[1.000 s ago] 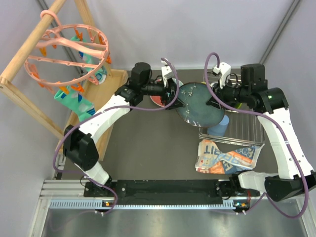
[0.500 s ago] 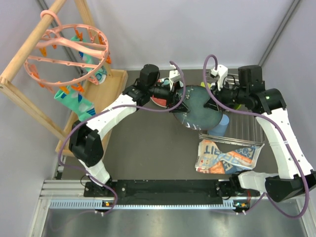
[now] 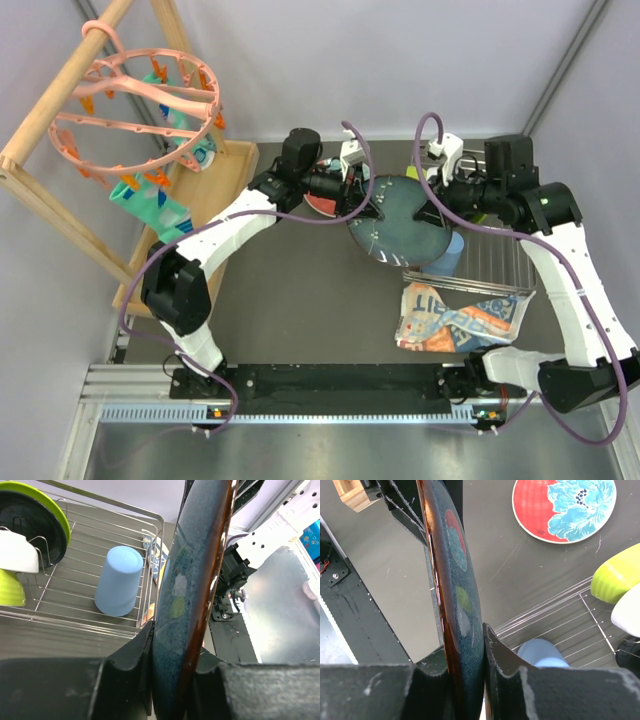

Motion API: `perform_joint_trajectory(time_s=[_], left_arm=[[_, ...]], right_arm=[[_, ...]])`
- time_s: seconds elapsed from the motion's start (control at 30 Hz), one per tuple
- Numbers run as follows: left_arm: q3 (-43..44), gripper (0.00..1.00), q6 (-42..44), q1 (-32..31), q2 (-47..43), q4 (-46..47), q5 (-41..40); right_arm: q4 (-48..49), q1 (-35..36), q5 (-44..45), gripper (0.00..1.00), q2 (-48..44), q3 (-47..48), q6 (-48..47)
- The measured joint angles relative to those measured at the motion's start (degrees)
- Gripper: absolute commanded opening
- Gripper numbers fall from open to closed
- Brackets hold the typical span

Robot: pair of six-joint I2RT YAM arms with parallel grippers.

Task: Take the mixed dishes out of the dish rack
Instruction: Pick up the plate from the dish rack.

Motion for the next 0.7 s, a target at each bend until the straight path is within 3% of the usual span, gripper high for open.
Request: perform_joint_trajectory(time_s=[0.03, 0.2, 0.33, 0.37, 0.47, 0.57, 0.7], left_arm=[[0.0, 0.01, 0.0, 0.0, 0.0, 0.1, 0.2], [0.0, 0.00, 0.3, 0.0, 0.0, 0.1, 0.8], [-0.7, 0.00, 0.5, 0.0, 0.0, 1.1, 1.3], [-1.2, 0.00, -0.1, 0.0, -0.2, 1.6, 1.4], [-4.1, 0.00, -2.3, 0.5, -0.3, 3.6, 1.4], [-7.8, 0.00, -5.3, 1.4, -0.3, 5.5, 0.7], [-10.1, 0.00, -7.1, 3.6, -0.3, 6.3, -1.5]], right_arm=[[0.0, 0.0, 0.0, 0.00, -0.1, 0.0, 0.0], [0.2, 0.0, 0.0, 0.03, -0.7, -0.7, 0.0], [0.2, 0.0, 0.0, 0.30, -1.1, -1.1, -0.1], [0.2, 0.0, -0.1, 0.45, -1.1, -1.1, -0.3], [2.6, 0.1, -0.4, 0.67, -1.5, -1.1, -0.9], [3.9, 0.1, -0.5, 0.76, -2.3, -1.1, -1.4], [4.9, 0.1, -0.3, 0.78, -2.6, -1.1, -1.5]])
